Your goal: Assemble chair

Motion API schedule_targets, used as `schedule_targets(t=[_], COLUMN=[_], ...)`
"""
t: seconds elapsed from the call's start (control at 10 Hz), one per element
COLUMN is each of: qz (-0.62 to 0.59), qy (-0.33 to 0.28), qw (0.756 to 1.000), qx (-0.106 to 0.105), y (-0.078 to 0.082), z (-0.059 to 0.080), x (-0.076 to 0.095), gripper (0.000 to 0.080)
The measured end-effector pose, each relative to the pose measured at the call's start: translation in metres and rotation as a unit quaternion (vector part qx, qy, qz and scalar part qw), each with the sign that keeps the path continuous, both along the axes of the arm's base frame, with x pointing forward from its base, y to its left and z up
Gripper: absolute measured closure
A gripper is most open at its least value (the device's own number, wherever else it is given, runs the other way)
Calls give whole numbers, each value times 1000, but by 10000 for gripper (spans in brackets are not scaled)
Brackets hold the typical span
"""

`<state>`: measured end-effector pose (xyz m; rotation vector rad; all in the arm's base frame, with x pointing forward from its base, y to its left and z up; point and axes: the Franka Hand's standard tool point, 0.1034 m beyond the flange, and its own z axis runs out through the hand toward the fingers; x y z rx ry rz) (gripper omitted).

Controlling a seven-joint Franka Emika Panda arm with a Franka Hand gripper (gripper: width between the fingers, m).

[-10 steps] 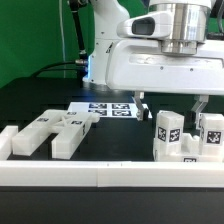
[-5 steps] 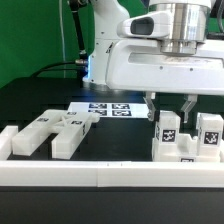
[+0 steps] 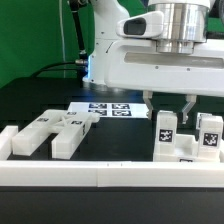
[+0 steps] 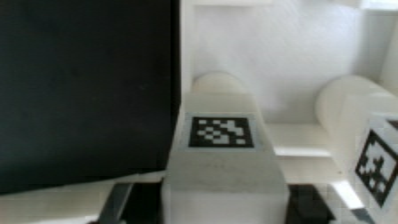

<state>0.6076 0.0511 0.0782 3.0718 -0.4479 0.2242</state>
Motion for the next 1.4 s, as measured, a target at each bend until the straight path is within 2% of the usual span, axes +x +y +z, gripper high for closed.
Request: schedule_targets(t=[0.2,0.4,0.5,0.6,0.7,0.8,1.1,1.2,1.4], qz=[-57,-55,-55,-55,-55,-54,-55,-56,-56], qy=[-3,-2,-2,-2,-3,-5,-14,-16,-15], qw=[998,998,998,998,998,999,998,998,998], qx=[5,4,4,4,5,7,13,14,13], y=[-6,-6,-6,-6,-5,-3,1,2,1], z=[0,0,0,0,3,7,16,16,14], x=[0,0,0,0,1,1,-10,-15,-14], gripper=[509,509,414,243,243,171,150,150,150])
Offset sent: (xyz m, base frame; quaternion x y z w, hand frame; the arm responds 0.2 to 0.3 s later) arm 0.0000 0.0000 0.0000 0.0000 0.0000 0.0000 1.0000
